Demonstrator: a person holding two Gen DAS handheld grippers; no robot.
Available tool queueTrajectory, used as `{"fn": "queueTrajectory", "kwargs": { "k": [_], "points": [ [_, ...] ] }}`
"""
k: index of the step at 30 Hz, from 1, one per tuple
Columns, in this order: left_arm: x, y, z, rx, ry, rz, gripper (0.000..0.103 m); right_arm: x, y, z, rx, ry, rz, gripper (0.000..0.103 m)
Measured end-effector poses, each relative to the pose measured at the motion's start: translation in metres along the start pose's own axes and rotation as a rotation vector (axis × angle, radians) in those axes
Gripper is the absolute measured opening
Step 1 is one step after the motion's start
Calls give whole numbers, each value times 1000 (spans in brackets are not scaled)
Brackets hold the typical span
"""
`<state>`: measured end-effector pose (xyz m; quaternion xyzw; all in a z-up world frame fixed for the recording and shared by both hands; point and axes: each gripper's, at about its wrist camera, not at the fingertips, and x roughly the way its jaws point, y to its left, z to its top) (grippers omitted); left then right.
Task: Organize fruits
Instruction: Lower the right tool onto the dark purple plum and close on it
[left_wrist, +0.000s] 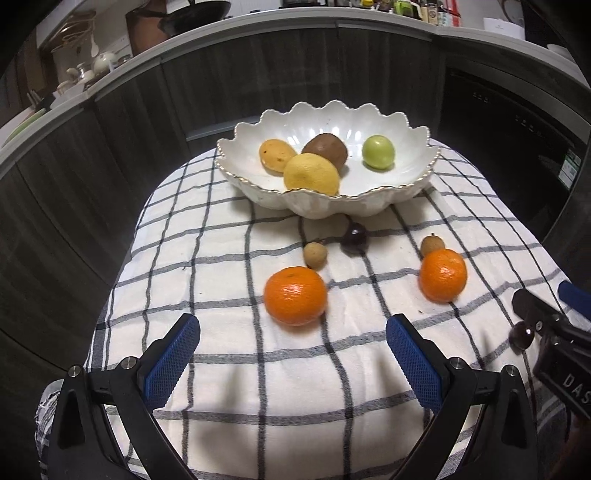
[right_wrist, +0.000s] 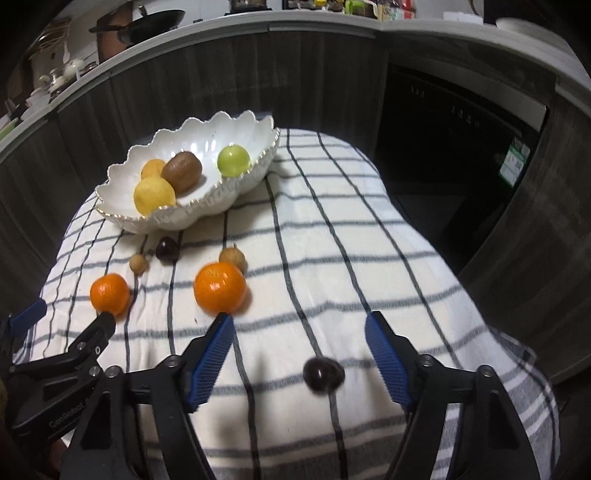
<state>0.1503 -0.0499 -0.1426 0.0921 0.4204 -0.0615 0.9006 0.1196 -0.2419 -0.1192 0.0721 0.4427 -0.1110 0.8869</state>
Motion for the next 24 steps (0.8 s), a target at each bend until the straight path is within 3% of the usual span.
{"fn": "queueTrajectory", "kwargs": {
  "k": [5, 16, 24],
  "points": [
    [9, -3, -3, -12, 28, -7, 103, 11, -6, -5, 0, 35, -19, 64],
    [20, -8, -9, -4, 44, -18, 103, 29, -11, -18, 8, 120, -3, 31],
    [22, -6, -10, -8, 48, -18, 103, 32, -8, -19, -6, 124, -4, 31]
  ]
}}
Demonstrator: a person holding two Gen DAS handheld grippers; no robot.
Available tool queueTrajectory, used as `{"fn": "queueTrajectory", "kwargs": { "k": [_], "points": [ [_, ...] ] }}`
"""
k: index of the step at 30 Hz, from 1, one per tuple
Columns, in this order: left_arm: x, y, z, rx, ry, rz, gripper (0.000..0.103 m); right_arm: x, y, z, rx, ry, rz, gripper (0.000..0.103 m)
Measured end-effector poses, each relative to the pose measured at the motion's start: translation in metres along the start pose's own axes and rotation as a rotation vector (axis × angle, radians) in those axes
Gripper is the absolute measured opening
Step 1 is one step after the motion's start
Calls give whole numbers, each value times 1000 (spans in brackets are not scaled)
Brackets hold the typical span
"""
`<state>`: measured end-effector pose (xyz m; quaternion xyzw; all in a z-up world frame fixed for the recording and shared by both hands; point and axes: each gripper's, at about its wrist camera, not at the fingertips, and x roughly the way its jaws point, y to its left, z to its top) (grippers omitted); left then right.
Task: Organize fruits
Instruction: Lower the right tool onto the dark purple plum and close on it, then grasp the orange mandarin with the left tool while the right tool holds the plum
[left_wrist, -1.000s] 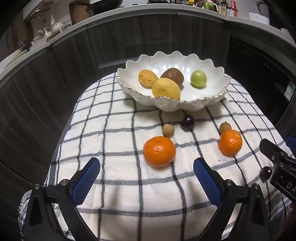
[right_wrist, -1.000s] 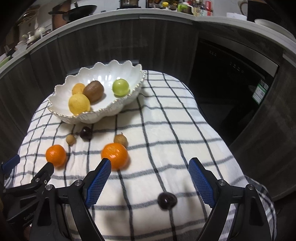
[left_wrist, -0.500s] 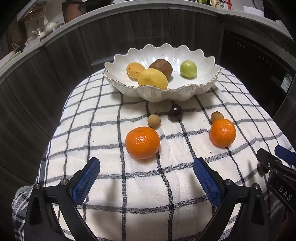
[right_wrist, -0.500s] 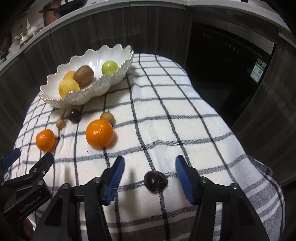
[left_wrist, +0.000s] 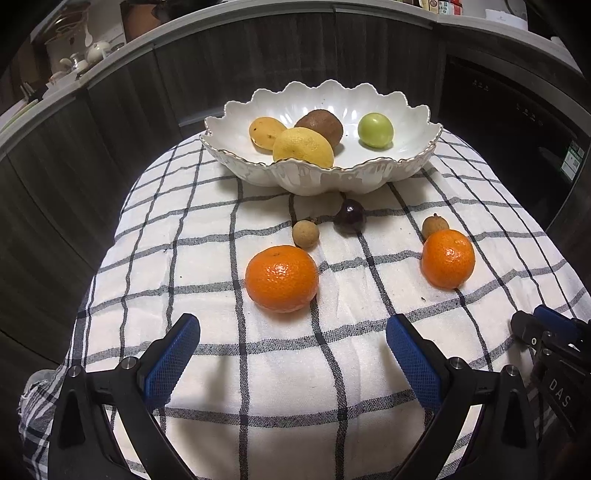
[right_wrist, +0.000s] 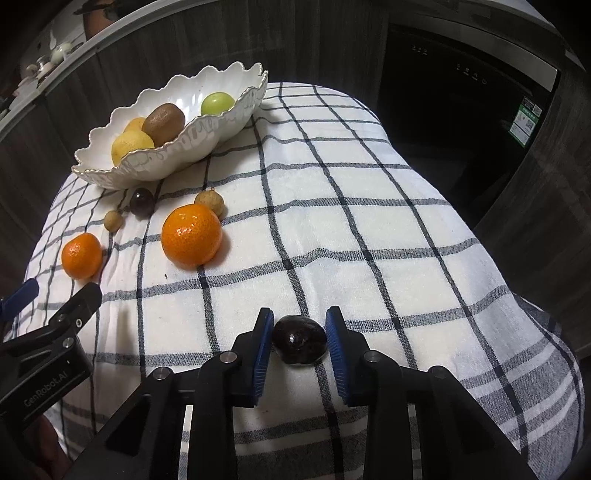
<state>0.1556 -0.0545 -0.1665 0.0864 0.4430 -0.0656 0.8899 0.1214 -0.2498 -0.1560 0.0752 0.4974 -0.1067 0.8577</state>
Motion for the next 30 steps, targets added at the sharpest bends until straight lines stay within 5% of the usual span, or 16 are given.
{"fn": "queueTrajectory", "kwargs": {
  "k": [16, 20, 30],
  "points": [
    [-5, 8, 14, 2, -32, -17, 103, -28, 20, 22, -51, -112, 33, 28],
    [7, 14, 19, -21, 0, -42, 103, -26, 31, 31, -68, -124, 50, 17],
    [14, 11, 21, -6, -6, -35, 102, -10, 25, 23, -48, -79, 72, 16]
  ]
}}
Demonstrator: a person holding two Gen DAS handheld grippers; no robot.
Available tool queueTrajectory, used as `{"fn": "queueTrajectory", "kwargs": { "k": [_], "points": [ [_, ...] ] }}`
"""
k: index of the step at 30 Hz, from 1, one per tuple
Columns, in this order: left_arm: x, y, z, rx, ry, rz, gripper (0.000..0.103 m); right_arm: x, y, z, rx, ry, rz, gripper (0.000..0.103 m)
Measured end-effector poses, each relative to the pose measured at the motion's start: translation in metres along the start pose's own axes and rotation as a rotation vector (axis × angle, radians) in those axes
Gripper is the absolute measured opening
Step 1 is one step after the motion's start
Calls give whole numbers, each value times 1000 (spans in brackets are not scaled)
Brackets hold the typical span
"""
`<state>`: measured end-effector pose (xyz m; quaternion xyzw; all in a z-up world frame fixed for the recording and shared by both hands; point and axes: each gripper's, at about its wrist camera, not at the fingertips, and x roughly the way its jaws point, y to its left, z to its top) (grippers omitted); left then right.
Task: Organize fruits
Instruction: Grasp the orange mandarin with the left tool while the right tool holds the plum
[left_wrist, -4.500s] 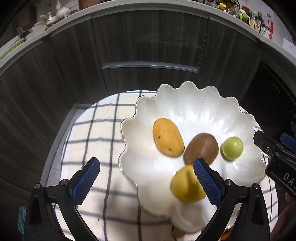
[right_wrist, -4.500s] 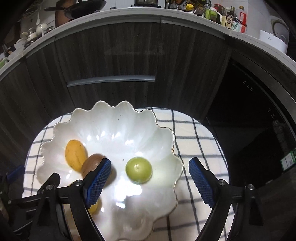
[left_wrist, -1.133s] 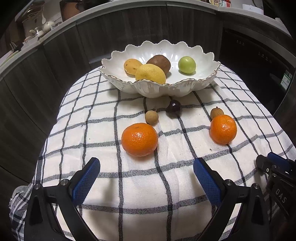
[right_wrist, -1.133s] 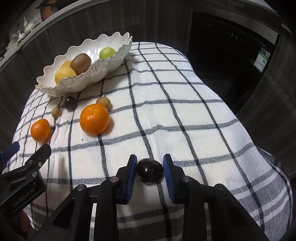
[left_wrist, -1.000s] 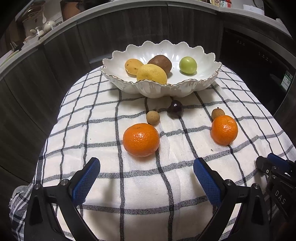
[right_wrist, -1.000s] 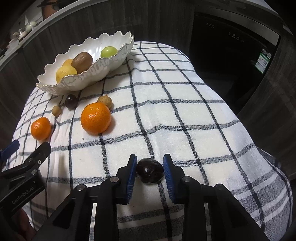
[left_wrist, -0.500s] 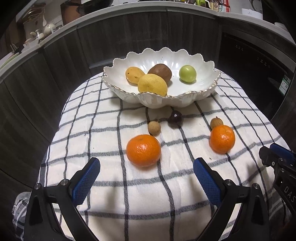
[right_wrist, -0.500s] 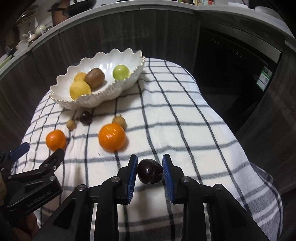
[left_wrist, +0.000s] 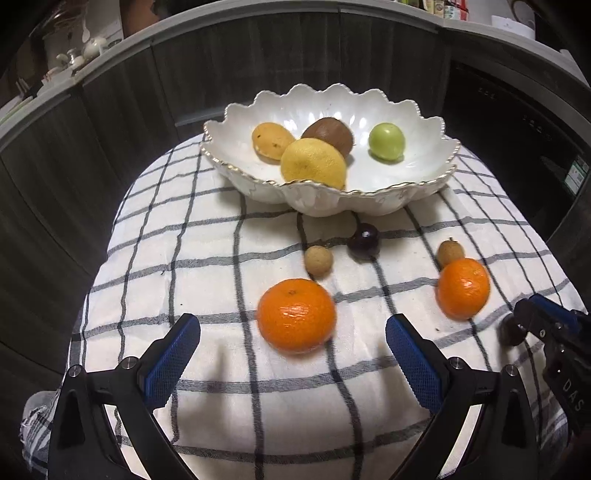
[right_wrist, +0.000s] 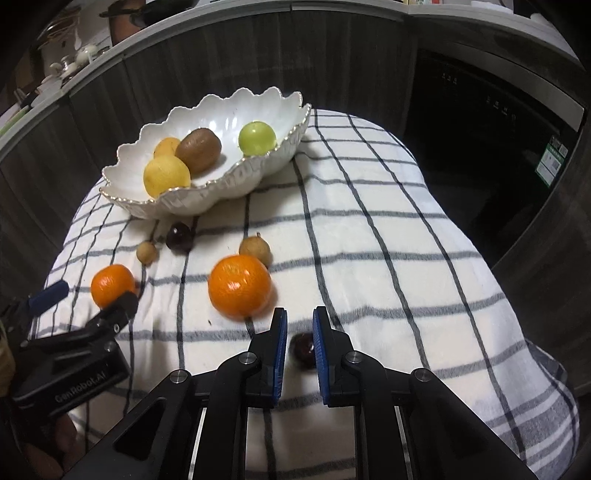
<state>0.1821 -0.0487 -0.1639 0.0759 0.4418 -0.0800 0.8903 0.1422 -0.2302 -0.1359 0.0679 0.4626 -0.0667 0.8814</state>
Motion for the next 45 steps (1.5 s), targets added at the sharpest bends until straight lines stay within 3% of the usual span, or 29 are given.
{"fn": "queueTrajectory", "kwargs": {
  "k": [10, 15, 30, 35, 45],
  "points": [
    [-8, -10, -6, 16, -15, -13, 102, -2, -14, -7, 31, 15, -21, 19],
    [-6, -1, -6, -16, -12, 0, 102, 1, -5, -4, 5, 5, -19, 35],
    [2, 10, -7, -47, 6, 9, 102, 28, 1, -9, 7, 79, 7, 35],
    [3, 10, -8, -48, 5, 12, 102, 27, 4, -10, -7, 71, 17, 28],
    [-4, 9, -5, -37, -23, 4, 102, 0, 9, 4, -30, -20, 14, 28]
  ]
}}
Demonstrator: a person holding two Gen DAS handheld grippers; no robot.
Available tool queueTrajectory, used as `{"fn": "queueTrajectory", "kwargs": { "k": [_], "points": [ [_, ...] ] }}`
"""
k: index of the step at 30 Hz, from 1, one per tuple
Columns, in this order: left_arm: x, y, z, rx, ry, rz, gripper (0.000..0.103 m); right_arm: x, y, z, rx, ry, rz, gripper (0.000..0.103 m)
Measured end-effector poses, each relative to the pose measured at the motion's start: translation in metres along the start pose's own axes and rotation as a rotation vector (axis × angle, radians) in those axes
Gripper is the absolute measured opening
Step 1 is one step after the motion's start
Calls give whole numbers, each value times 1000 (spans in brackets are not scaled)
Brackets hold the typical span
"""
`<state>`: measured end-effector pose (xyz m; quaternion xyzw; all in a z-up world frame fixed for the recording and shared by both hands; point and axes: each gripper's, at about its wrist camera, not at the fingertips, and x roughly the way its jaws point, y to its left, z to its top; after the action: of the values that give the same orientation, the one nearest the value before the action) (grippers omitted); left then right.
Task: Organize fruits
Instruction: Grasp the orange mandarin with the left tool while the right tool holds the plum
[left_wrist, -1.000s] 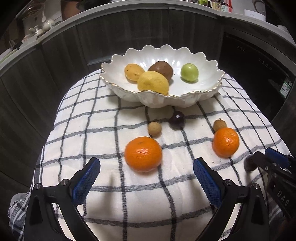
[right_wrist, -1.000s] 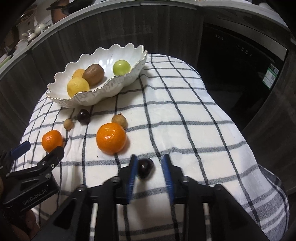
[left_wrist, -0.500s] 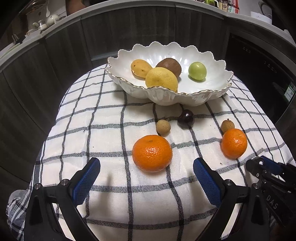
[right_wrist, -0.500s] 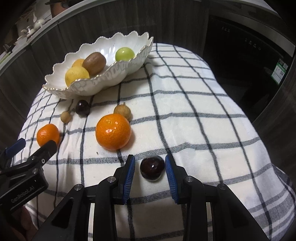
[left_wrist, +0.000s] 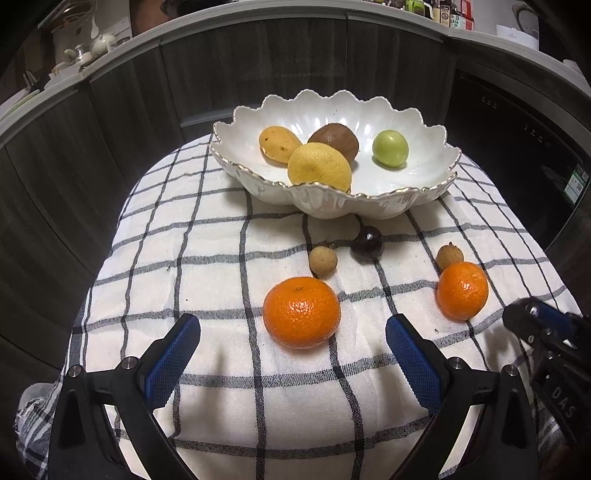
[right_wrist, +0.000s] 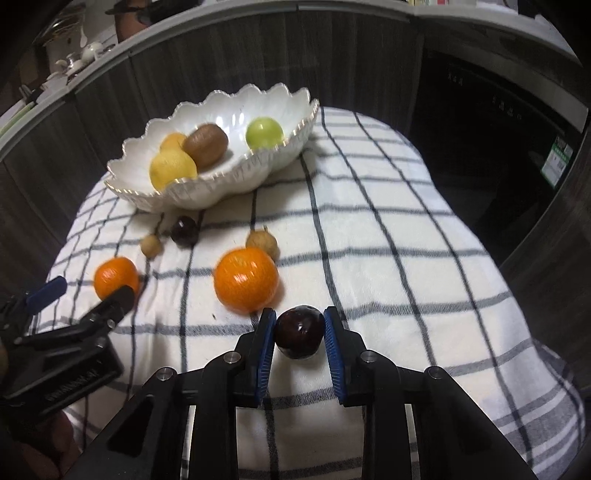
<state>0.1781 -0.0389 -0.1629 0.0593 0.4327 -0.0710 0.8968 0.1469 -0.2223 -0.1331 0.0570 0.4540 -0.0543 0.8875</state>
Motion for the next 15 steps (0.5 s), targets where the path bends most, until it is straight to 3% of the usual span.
{"fn": "queueTrajectory", "kwargs": {
  "k": [9, 15],
  "points": [
    [15, 11, 6, -40, 31, -19, 102, -4, 17, 23, -42, -58, 1, 28],
    [30, 10, 7, -39, 62, -19, 96, 3, 22, 31, -49, -67, 10, 28]
  ]
}}
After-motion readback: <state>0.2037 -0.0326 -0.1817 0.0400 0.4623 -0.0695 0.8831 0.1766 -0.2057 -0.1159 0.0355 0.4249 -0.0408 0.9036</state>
